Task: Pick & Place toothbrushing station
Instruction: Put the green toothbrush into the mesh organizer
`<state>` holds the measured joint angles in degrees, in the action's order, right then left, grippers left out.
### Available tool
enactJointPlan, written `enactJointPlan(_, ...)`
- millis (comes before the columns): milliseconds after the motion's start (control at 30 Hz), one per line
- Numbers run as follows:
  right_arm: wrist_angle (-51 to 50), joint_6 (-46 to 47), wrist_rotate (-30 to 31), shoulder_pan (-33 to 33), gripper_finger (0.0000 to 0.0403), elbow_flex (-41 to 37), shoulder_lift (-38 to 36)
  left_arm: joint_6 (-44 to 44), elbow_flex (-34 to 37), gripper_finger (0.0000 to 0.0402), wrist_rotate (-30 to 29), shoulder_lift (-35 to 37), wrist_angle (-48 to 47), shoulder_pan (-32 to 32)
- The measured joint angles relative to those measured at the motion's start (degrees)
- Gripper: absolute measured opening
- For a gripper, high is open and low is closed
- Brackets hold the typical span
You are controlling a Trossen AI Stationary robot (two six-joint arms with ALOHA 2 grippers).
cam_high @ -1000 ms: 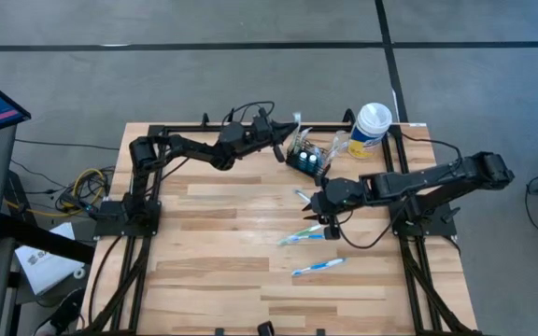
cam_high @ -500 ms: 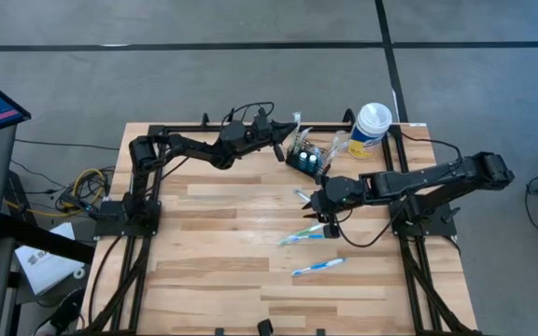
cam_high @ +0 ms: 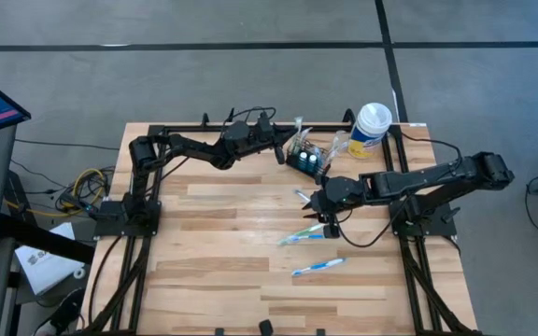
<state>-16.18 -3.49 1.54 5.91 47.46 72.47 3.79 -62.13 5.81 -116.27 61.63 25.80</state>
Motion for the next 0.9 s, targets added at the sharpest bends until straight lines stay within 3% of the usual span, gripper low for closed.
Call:
enactJointPlan(167,-0.1,0.3,0.0,0.0,0.0102,0.0,0.0,1.3,0.1,0.0014,1.6,0.0,-0.4,-0.1)
enactJointPlan(900,-1.6,2.1,0.0,0.1,0.0102,0.0,0.0,5.6,6.2,0.0131,1.6,0.1,-0.3,0.1)
